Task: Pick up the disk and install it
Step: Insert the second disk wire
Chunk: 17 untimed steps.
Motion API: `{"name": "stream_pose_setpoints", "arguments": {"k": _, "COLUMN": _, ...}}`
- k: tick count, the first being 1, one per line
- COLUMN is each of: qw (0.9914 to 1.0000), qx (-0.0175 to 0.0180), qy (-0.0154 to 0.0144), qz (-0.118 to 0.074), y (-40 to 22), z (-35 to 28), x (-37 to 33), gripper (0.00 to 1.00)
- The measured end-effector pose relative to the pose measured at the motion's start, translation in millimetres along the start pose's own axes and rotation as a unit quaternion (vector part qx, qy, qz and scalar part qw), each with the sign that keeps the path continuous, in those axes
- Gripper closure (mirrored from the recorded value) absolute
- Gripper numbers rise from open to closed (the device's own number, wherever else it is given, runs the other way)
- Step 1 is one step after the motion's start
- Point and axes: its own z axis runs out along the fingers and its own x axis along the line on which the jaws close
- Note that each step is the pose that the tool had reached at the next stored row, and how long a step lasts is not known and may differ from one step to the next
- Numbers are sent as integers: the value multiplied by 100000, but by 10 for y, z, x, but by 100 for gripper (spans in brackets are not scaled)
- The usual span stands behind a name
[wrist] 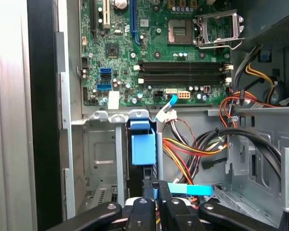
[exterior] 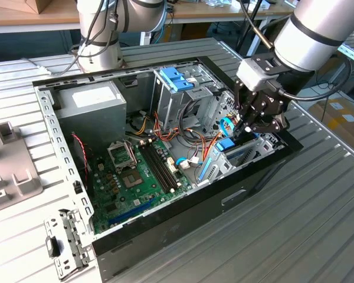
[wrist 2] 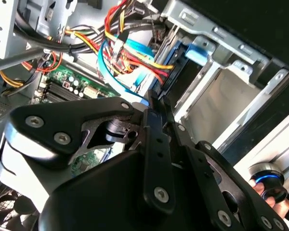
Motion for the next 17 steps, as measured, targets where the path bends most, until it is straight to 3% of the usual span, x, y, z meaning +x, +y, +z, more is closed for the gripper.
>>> {"name": "stream_pose_setpoints", "arguments": {"k": 8, "qw": 99999, "qx": -181, "qy": -262, "qz": -6, "y": -61, "z": -3, "x": 26, "gripper": 84}}
{"name": "stream_pose_setpoints", "arguments": {"k": 11, "qw": 99998, "qx": -258, "qy": -631, "qz": 1, "y": -65, "z": 1, "x": 29, "gripper": 84}}
{"name": "stream_pose_setpoints", "arguments": {"k": 13, "qw": 99993, "qx": -295, "qy": -1115, "qz": -60, "y": -65, "z": 4, "x": 30, "gripper": 84}}
{"name": "stream_pose_setpoints", "arguments": {"k": 17, "qw": 99992, "qx": -323, "qy": -1200, "qz": -269, "y": -67, "z": 3, "x": 75, "gripper": 84}}
